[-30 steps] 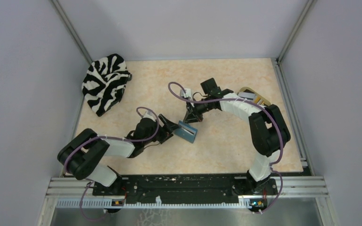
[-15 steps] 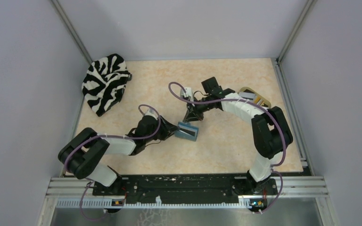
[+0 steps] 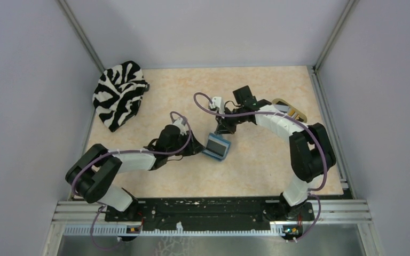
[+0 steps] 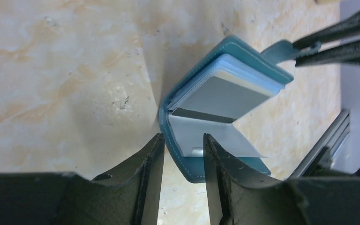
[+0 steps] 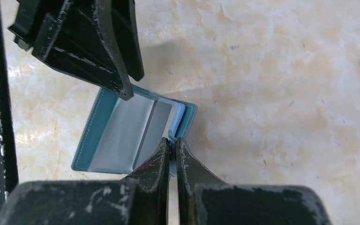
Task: Put the credit cards into the card holder
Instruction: Open the card holder at the center of the board.
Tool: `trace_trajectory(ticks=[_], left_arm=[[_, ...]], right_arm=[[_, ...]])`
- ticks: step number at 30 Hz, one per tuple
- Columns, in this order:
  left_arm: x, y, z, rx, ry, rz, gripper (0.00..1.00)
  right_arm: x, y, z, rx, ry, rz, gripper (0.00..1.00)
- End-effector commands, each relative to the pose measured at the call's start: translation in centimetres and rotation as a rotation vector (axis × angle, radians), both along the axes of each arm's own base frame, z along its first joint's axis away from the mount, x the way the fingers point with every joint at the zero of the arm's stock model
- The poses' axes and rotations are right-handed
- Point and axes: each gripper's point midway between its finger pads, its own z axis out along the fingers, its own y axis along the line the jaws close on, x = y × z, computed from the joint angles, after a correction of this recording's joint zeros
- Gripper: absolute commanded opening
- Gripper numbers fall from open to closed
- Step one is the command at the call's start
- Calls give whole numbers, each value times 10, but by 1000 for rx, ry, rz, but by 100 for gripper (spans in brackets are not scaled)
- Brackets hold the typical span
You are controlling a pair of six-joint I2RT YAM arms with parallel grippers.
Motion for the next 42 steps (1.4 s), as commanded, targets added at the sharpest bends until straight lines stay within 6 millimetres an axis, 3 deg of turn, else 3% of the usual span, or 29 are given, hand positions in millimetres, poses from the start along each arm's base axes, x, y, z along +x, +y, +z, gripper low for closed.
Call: trace_trajectory(ticks=[1,6,9,14,17,23,25,27,29,31,37,42], left_arm=[[-9,-13,-1,77,-113,-228,43],[-8,-26,1,79,-136,-321,48],[-7,-33,-3,77,-106,-359,54],[-12,-42,-18,67,-15,-397,54],[-16,-41,-26,71,11,-405,49],[-19,-39,-30,72,10,-406,43],[-20,-40,-28,63,-3,-417,43],[-21,-42,-29,55,-7,-434,43],[-23,-44,-30,43,-6,-454,40],[-24,-45,-32,36,1,-461,37],[-25,-45,-34,27,0,-452,36],[-24,-45,-35,26,0,-449,33]], right_arm=[[5,-23,19,-51,-72,-119,0],[-2,-48,22,-15,-91,-280,0],[-11,-57,14,-14,-90,-337,2],[11,-89,-6,-142,-188,-476,32],[22,-101,-6,-199,-227,-520,39],[19,-99,20,-107,-260,-506,47],[0,-83,34,-5,-209,-415,56],[-31,-60,44,111,-103,-256,56],[-54,-47,39,166,48,-166,56],[-60,-41,26,161,196,-175,54],[-45,-52,-29,-105,309,-294,51],[-28,-69,-50,-228,252,-413,52]])
